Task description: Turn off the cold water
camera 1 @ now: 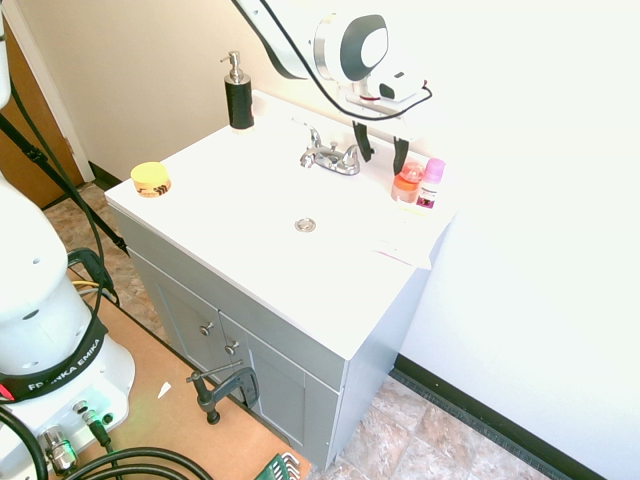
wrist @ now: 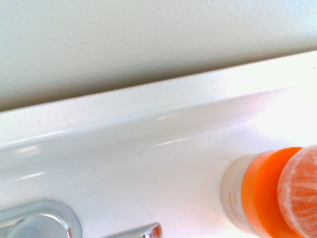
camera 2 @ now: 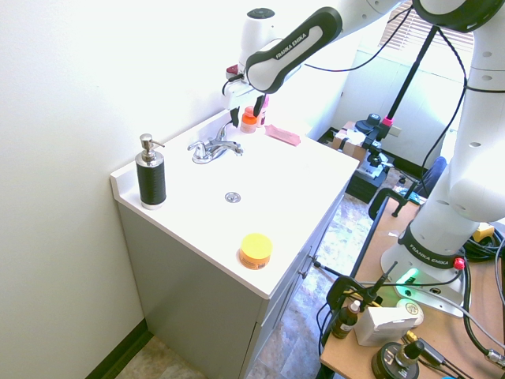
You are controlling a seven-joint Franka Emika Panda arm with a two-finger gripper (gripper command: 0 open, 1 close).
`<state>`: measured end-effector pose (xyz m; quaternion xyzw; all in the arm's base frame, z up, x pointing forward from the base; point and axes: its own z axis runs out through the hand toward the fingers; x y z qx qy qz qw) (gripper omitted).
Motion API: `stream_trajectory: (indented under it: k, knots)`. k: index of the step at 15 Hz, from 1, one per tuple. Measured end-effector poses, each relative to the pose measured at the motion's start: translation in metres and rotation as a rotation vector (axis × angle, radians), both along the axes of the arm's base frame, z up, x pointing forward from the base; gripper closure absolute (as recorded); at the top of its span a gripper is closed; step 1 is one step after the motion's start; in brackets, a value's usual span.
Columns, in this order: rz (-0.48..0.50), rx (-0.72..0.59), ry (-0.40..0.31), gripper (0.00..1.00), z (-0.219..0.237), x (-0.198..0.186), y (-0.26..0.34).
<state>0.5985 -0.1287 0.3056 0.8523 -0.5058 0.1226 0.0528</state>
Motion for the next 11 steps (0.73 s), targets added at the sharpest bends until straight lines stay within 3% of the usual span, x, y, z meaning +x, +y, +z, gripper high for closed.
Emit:
stream_trajectory:
  k: [11]
  knots:
    - [0.131,0.148,0.003,0.0,0.066,-0.084,0.07]
